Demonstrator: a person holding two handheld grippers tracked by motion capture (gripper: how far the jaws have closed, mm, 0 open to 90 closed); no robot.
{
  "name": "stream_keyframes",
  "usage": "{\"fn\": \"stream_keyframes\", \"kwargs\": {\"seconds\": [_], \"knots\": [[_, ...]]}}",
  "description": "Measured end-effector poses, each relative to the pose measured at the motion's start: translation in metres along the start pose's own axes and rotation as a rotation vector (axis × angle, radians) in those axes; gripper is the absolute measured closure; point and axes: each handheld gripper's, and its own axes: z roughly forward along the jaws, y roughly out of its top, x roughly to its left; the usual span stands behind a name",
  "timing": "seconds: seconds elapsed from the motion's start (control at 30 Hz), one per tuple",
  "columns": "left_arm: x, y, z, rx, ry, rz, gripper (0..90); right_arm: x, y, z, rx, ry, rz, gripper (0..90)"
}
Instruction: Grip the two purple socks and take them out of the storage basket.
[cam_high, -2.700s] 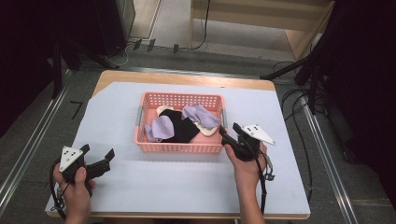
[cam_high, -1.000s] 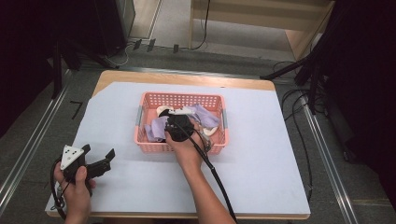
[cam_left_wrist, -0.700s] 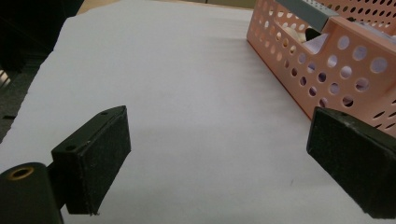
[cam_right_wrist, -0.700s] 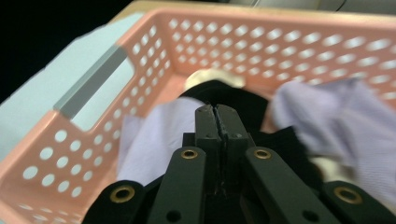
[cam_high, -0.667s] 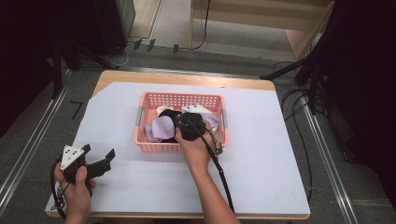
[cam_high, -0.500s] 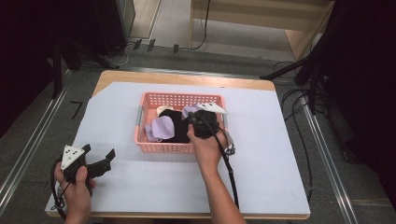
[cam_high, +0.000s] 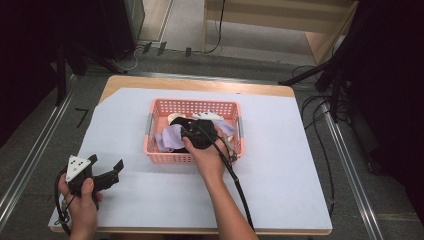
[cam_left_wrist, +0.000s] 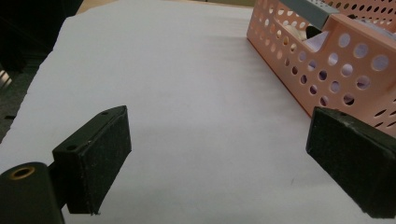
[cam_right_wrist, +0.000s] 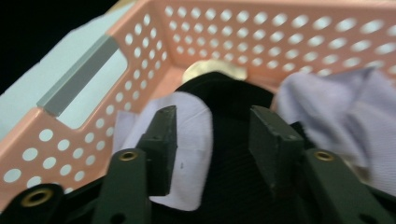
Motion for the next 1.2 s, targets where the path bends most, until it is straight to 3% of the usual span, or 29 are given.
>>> {"fn": "stream_keyframes", "kwargs": {"seconds": [0.1,0.13,0.17,0.27,0.33,0.4,0.47,0.6,0.77,1.0,1.2], "knots": [[0.0,0.0,0.0,-0.002,-0.001,-0.002,7.3,0.006,0.001,0.011,0.069,0.007,0.01,49.4],[0.0,0.0,0.0,-0.002,-0.001,-0.002,7.3,0.006,0.001,0.011,0.069,0.007,0.01,49.4],[0.0,0.0,0.0,-0.001,-0.001,-0.001,7.3,0.009,0.0,0.018,0.126,-0.006,-0.007,50.6],[0.0,0.0,0.0,-0.001,0.0,-0.001,7.3,0.011,-0.002,0.024,0.188,-0.046,-0.034,65.1],[0.0,0.0,0.0,0.0,-0.001,0.001,7.3,0.01,-0.001,0.022,0.193,-0.034,-0.033,76.9],[0.0,0.0,0.0,0.0,-0.001,0.002,7.3,0.008,0.0,0.017,0.182,-0.02,-0.024,84.2],[0.0,0.0,0.0,0.001,-0.001,0.002,7.3,0.007,0.001,0.015,0.166,-0.012,-0.019,85.3],[0.0,0.0,0.0,0.0,-0.001,0.002,7.3,-0.001,0.003,-0.001,0.072,0.039,0.021,86.2],[0.0,0.0,0.0,0.001,-0.002,0.002,7.3,-0.015,0.007,-0.022,-0.012,0.034,0.053,86.1],[0.0,0.0,0.0,0.002,-0.001,0.002,7.3,-0.045,0.015,-0.052,-0.077,0.01,0.111,86.1],[0.0,0.0,0.0,0.003,-0.003,0.007,7.3,-0.055,0.019,-0.073,-0.155,0.01,0.131,86.2]]}}
